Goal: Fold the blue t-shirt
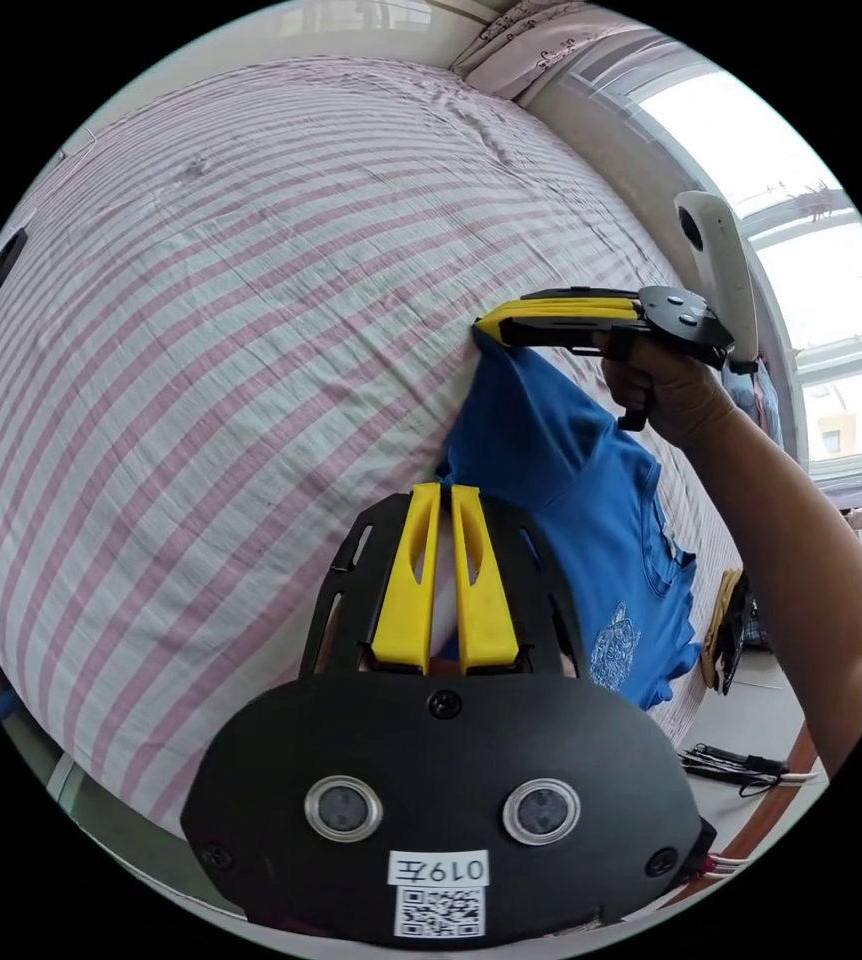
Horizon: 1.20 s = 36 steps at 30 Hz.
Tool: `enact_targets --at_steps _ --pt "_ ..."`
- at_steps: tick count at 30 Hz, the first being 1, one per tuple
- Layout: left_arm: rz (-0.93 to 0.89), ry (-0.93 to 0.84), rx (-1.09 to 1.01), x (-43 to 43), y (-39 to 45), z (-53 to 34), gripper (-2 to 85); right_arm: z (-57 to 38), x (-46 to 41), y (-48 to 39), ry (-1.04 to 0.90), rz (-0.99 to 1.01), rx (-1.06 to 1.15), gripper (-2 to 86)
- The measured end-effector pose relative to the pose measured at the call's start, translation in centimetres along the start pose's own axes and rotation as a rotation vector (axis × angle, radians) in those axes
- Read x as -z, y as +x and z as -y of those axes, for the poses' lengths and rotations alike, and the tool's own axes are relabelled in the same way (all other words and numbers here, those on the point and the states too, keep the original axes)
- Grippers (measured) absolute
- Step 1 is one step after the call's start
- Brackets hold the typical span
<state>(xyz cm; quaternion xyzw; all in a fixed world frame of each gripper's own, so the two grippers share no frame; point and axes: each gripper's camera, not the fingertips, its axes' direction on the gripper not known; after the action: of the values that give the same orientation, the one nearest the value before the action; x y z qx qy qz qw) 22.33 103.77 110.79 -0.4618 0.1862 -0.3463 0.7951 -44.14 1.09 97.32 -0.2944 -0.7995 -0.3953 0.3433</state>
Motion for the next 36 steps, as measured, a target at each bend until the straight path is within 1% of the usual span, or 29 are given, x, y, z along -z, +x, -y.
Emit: enact_targets --at_steps 5,8,11,13,17,18,21,22,23,24,26,27,28,29,31,33,36 --pt "0.046 0.053 -0.061 1.7 1.4 -0.8 0.8 -1.3 0.6 -0.3 0.054 0.035 -0.093 -0.4" --pt "0.073 0.025 -0.054 1.3 1.5 -0.9 0.7 -1.5 0.6 -1.1 0.055 0.007 -0.116 0.5" --pt "0.070 0.019 -0.037 1.3 1.4 -0.7 0.8 -1.4 1.8 -1.7 0.125 -0.038 -0.135 1.3" --pt "0.059 0.011 -0.028 1.7 1.6 -0.2 0.8 -1.6 2.9 -1.9 0.155 -0.054 -0.148 0.2" --pt "0.005 -0.029 0.000 2.7 1.2 0.7 1.0 -4.3 6.0 -2.9 0.238 -0.081 -0.259 -0.8" --pt "-0.006 -0.021 0.011 3.5 0.8 1.0 1.0 -5.9 7.2 -3.6 0.280 -0.110 -0.315 -0.9" --pt "0.035 0.036 0.060 6.5 -0.7 2.2 1.0 -11.1 10.0 -5.7 0.379 -0.137 -0.453 -0.9" --pt "0.013 0.065 0.042 7.5 -0.8 3.1 0.9 -12.5 10.5 -6.1 0.411 -0.135 -0.491 -0.8" --pt "-0.016 0.082 0.012 8.0 -0.6 3.8 0.9 -15.0 11.2 -7.0 0.446 -0.119 -0.556 -0.8" --pt "-0.079 0.094 -0.067 8.4 0.3 5.4 0.9 -17.1 11.5 -7.8 0.433 -0.119 -0.622 -0.6" --pt "-0.155 0.044 -0.195 7.8 2.7 8.7 0.9 -20.1 11.6 -9.2 0.398 -0.174 -0.721 -0.1" --pt "-0.212 -0.012 -0.309 6.8 4.9 10.9 0.8 -21.9 11.6 -9.8 0.377 -0.205 -0.777 0.5" --pt "-0.226 -0.049 -0.418 5.8 7.5 12.7 0.8 -22.8 11.6 -10.0 0.368 -0.221 -0.808 2.0" --pt "-0.226 -0.059 -0.477 5.5 8.8 13.5 0.8 -24.3 11.4 -10.1 0.345 -0.251 -0.862 4.8" --pt "-0.205 -0.126 -0.673 3.7 13.6 15.7 0.8 -25.6 11.1 -9.8 0.316 -0.241 -0.865 6.2" --pt "-0.148 -0.168 -0.765 2.4 15.9 16.5 0.8 -25.7 10.2 -8.7 0.228 -0.216 -0.802 9.2" --pt "-0.054 -0.191 -0.835 1.7 18.0 17.1 0.8 -24.9 9.0 -7.4 0.111 -0.176 -0.677 9.9"
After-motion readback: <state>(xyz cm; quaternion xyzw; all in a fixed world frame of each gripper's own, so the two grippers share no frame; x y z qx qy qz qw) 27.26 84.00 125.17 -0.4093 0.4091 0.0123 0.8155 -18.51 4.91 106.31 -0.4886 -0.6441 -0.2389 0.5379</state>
